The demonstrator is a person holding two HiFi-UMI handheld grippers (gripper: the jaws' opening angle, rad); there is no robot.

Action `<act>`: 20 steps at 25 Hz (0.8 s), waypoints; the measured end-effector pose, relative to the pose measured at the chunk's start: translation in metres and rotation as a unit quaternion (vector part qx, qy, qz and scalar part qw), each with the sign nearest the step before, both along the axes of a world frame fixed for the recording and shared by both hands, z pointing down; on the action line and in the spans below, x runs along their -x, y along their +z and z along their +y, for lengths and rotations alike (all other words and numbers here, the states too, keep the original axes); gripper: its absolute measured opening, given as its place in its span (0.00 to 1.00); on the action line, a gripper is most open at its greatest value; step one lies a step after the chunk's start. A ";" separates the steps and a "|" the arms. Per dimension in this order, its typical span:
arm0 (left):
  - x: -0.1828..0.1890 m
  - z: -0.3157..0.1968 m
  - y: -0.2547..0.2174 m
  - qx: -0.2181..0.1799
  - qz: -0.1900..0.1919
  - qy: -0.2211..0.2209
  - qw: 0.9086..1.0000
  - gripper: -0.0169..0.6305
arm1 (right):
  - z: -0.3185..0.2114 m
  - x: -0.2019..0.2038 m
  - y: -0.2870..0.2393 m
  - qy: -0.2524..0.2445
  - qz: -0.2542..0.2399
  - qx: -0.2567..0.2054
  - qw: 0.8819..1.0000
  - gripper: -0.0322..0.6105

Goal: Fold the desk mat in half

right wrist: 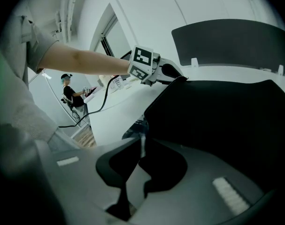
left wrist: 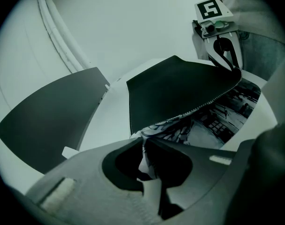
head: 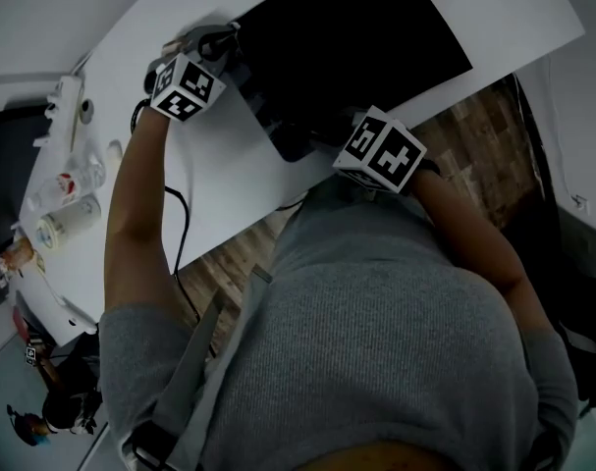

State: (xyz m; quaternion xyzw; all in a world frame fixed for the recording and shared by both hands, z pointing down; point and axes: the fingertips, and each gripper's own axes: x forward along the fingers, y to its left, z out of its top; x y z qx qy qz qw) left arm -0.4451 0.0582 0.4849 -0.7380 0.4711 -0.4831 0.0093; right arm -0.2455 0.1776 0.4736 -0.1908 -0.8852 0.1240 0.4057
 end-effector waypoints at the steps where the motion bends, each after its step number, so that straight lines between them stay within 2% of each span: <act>1: 0.002 0.003 0.000 0.001 -0.002 -0.002 1.000 0.08 | 0.003 0.001 -0.002 -0.005 0.000 0.004 1.000 0.10; 6: 0.008 0.014 0.000 0.000 -0.003 -0.016 1.000 0.08 | 0.015 0.006 -0.001 -0.025 -0.002 0.004 1.000 0.10; 14: 0.016 0.025 -0.002 -0.005 -0.003 -0.035 0.999 0.09 | 0.022 0.013 -0.002 -0.030 -0.011 0.014 0.999 0.10; 17: 0.025 0.031 -0.001 -0.003 -0.018 -0.063 0.998 0.10 | 0.022 0.014 -0.004 -0.025 -0.013 0.023 0.999 0.12; 18: 0.030 0.035 0.000 -0.001 -0.030 -0.078 0.997 0.03 | 0.023 0.014 -0.006 -0.022 -0.016 0.031 0.999 0.14; 20: 0.040 0.046 0.002 -0.003 -0.045 -0.111 0.993 0.03 | 0.024 0.016 -0.012 -0.021 -0.028 0.048 0.998 0.16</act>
